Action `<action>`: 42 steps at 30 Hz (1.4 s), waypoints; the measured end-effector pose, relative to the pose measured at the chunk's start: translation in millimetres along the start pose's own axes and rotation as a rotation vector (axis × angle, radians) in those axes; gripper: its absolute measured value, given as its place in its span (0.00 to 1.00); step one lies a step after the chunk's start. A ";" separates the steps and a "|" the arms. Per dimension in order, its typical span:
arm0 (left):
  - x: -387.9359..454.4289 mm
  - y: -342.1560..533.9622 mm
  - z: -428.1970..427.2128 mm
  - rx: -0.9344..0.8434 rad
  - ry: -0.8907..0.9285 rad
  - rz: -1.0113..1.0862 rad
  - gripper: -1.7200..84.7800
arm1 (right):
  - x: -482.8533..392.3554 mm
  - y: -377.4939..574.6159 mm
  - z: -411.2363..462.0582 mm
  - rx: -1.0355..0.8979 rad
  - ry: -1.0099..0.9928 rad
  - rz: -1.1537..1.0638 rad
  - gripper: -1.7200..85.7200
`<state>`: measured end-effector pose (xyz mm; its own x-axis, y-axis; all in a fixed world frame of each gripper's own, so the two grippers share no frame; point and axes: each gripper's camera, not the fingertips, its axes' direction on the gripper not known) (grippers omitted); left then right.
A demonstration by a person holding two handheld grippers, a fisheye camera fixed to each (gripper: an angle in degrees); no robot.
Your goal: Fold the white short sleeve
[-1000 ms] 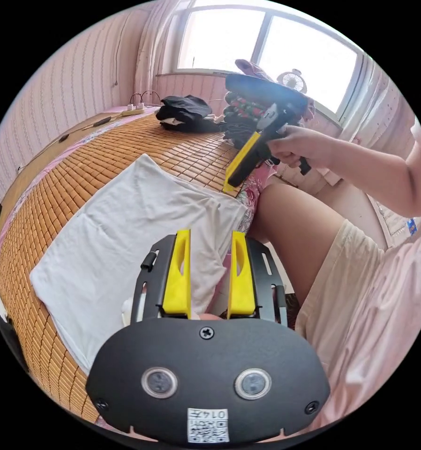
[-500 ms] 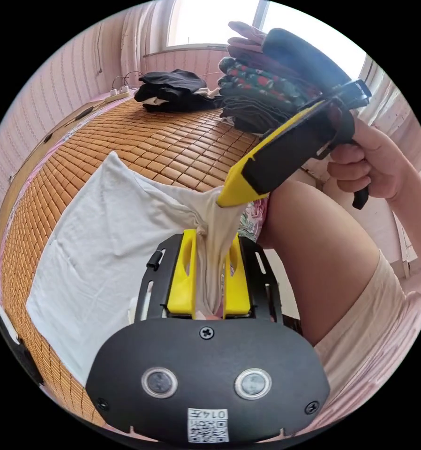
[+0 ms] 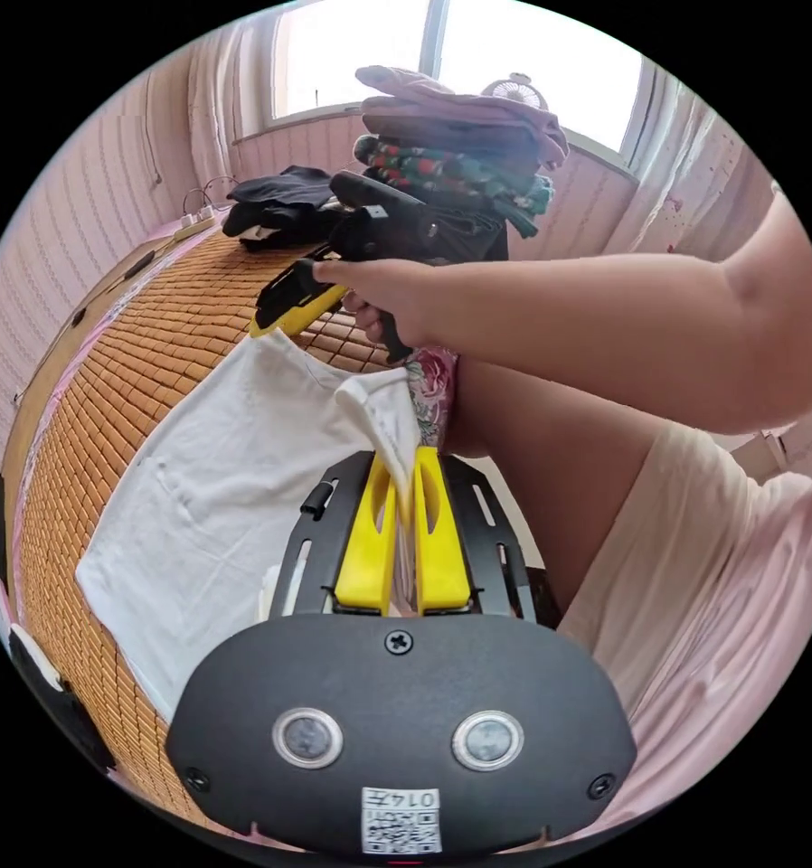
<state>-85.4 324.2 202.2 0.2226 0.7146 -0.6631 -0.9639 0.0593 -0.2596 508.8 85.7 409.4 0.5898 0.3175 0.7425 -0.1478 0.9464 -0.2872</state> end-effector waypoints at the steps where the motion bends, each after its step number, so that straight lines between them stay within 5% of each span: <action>1: 5.0 2.9 -2.6 0.015 -0.027 0.031 0.03 | 4.0 -0.9 -4.2 0.005 -0.027 -0.006 0.06; 8: 22.2 0.8 -22.2 0.211 -0.010 0.090 0.02 | 23.9 10.2 -88.5 0.136 -0.099 0.010 0.03; 17: -4.0 18.7 -68.6 0.436 -0.031 -0.181 0.01 | -45.4 -8.6 -131.3 0.149 0.045 -0.061 0.03; 24: -66.6 89.9 -79.5 0.301 -0.214 -0.475 0.02 | -140.2 -44.1 11.0 -0.084 0.056 -0.200 0.03; 28: -114.3 133.2 -61.8 0.233 -0.041 -0.723 0.02 | -171.0 -44.3 89.5 -0.197 0.209 -0.225 0.04; 38: -163.6 176.5 -69.2 0.014 0.105 -0.968 0.08 | -220.7 -26.1 107.3 -0.174 0.228 -0.429 0.06; 42: -169.3 194.0 -92.8 -0.034 0.008 -1.033 0.07 | -236.6 -6.2 112.8 -0.206 0.441 -0.612 0.08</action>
<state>-296.5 150.1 199.0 0.9403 0.3219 -0.1102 -0.2977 0.6218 -0.7244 280.6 11.4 303.8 0.7862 -0.3513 0.5084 0.4305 0.9016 -0.0428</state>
